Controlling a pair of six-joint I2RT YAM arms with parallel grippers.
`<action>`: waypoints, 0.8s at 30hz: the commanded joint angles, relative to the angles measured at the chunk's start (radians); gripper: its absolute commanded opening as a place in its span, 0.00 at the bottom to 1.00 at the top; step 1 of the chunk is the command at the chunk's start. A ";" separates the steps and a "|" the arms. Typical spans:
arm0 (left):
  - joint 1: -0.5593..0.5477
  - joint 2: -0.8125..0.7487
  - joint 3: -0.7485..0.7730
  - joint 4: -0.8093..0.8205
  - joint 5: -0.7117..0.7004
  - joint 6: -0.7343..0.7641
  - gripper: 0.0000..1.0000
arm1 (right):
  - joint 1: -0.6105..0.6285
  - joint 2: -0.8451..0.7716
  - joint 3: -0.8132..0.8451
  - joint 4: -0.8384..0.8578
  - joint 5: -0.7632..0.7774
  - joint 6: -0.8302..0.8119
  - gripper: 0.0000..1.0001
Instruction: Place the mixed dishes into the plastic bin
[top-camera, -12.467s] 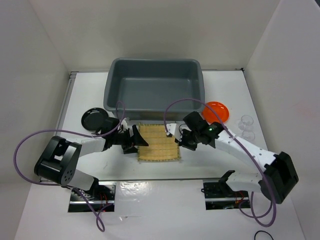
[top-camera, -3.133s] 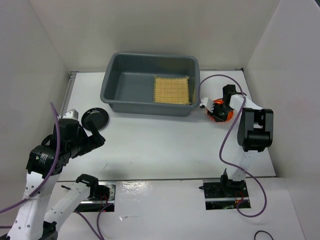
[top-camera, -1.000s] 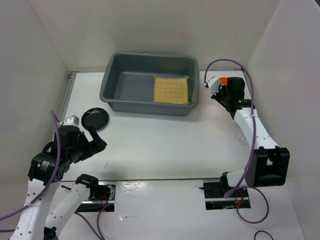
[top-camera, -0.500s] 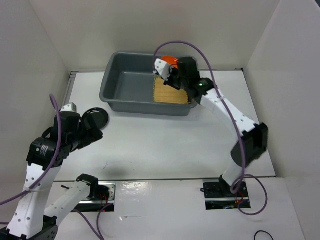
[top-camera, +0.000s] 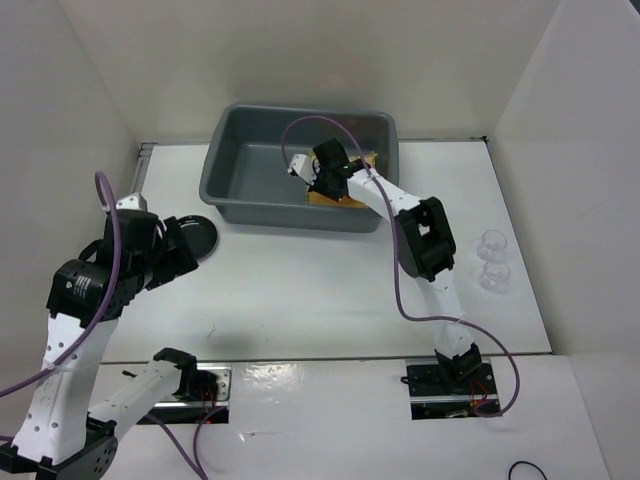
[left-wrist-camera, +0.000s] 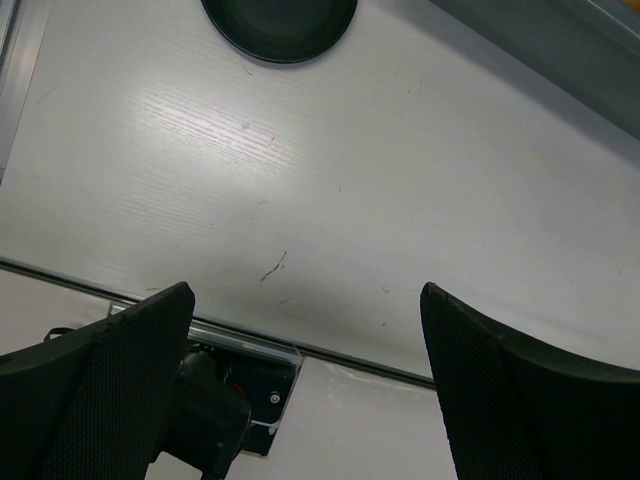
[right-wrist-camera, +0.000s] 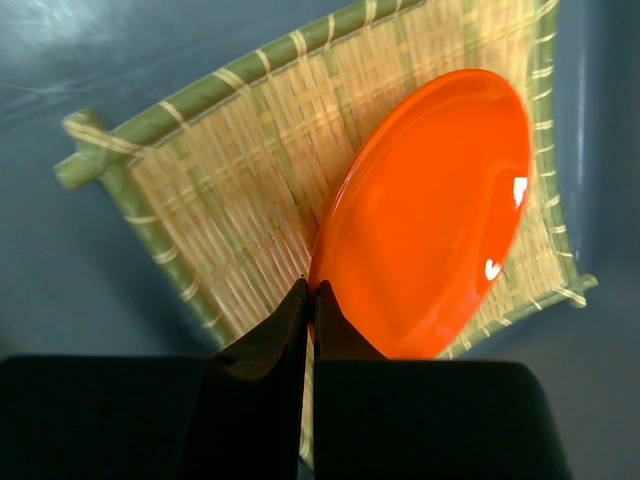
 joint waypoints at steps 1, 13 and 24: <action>0.005 0.030 0.022 -0.011 -0.033 -0.038 1.00 | -0.005 0.028 0.065 0.030 0.046 -0.021 0.00; 0.144 0.099 -0.154 0.265 0.047 -0.098 1.00 | -0.016 -0.136 0.100 -0.002 -0.052 0.140 0.83; 0.436 0.339 -0.389 0.679 0.338 -0.205 1.00 | 0.022 -0.956 -0.847 0.159 0.188 0.290 0.99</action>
